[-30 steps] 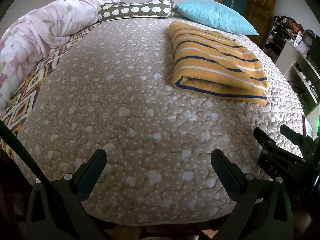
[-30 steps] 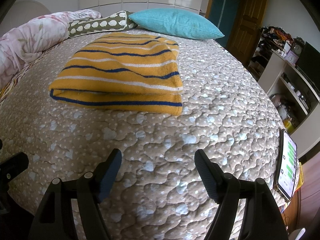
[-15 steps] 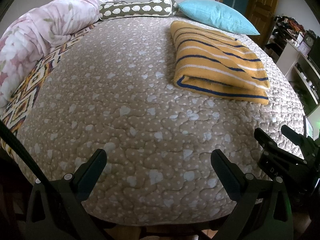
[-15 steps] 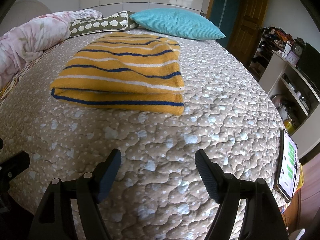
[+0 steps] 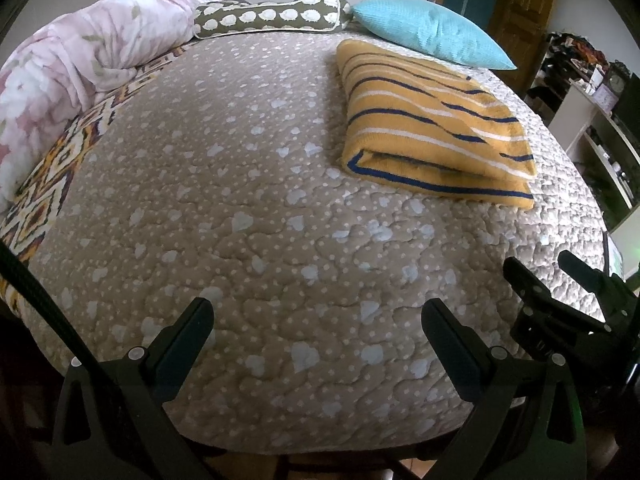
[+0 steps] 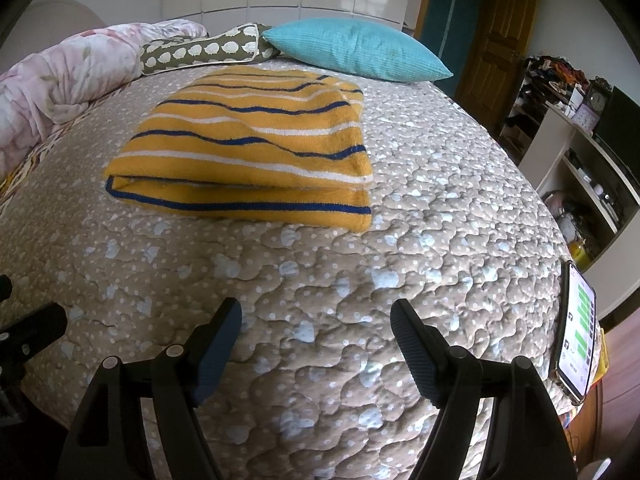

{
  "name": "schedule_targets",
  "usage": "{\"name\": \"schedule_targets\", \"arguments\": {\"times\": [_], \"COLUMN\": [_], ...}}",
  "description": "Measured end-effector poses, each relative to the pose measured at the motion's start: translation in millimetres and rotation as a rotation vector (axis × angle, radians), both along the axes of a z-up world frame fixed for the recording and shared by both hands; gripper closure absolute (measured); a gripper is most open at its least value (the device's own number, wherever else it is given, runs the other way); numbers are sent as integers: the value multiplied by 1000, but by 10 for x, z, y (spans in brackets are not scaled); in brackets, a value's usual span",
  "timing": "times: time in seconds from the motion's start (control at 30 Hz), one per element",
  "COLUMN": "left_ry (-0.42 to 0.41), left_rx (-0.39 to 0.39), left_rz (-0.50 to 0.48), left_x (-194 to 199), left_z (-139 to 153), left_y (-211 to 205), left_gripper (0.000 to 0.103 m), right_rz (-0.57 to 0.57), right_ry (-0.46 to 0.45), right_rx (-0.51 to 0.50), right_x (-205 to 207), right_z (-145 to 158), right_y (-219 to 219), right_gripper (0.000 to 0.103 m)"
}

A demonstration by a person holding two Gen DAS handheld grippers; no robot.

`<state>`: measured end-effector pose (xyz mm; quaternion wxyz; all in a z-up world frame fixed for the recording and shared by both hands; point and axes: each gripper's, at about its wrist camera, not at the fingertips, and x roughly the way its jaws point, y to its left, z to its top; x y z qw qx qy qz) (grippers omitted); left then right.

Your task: Fold small clothes

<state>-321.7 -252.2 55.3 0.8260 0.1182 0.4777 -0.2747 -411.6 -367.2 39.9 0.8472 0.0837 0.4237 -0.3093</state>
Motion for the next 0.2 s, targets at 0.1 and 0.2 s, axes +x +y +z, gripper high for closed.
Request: {"name": "schedule_targets", "arguments": {"times": [0.1,0.2], "left_ry": [-2,18], "left_rx": [-13,-19], "left_rz": [-18,-25], "left_x": [-2,23], "left_z": [9,-14], "left_y": [-43,-70], "left_gripper": [0,0], "right_rz": [3,8], "right_ry": [-4,-3], "right_rx": [6,8], "right_x": [-2,6], "right_z": [-2,-16], "right_y": [-5,-10], "right_gripper": [22,22]}}
